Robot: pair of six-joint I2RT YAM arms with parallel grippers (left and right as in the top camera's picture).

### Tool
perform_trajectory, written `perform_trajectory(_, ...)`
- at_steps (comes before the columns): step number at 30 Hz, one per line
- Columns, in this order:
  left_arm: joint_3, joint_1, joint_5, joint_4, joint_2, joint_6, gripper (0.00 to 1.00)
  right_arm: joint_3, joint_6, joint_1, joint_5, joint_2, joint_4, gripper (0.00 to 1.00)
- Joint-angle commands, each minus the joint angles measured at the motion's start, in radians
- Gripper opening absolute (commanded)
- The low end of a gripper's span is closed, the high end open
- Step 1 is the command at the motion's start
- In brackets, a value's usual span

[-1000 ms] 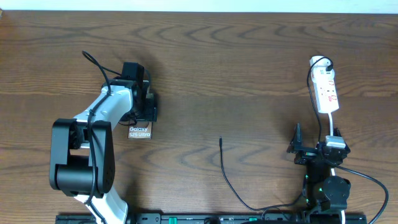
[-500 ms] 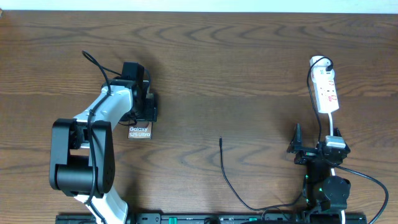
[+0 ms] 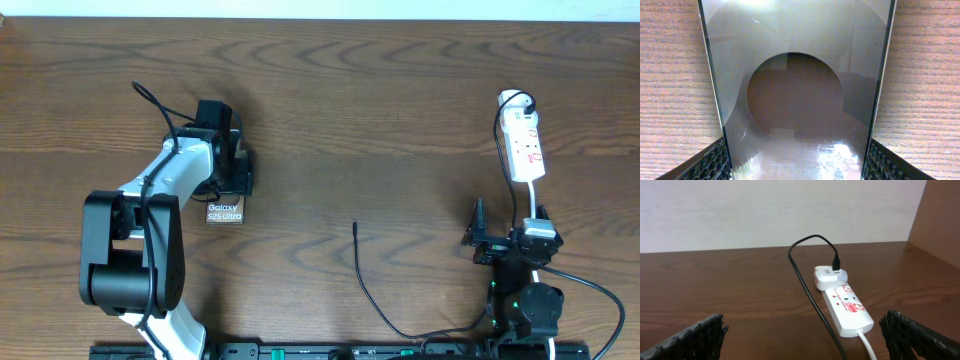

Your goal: Plug charger to phone and switch on socket

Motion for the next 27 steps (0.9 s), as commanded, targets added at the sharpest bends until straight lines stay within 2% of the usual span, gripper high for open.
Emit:
perform_trajectory(1,-0.034,0.001,0.014,-0.004,0.019,-0.016,0.08,-0.001,-0.014,-0.013,-0.002,-0.007,-0.004,0.99)
perform_trajectory(10,0.026,0.001,0.021,-0.025,0.013,-0.017,0.08,-0.001,-0.014,-0.013,-0.002,-0.007,-0.004,0.99)
perform_trajectory(20,0.083,0.001,0.200,-0.029,-0.061,-0.018,0.07,-0.001,-0.014,-0.013,-0.002,-0.007,-0.004,0.99)
perform_trajectory(23,0.089,0.002,0.234,-0.027,-0.094,-0.060,0.08,-0.001,-0.014,-0.013,-0.002,-0.007,-0.004,0.99)
perform_trajectory(27,0.089,0.002,0.297,-0.016,-0.146,-0.191,0.08,-0.001,-0.014,-0.013,-0.002,-0.007,-0.004,0.99)
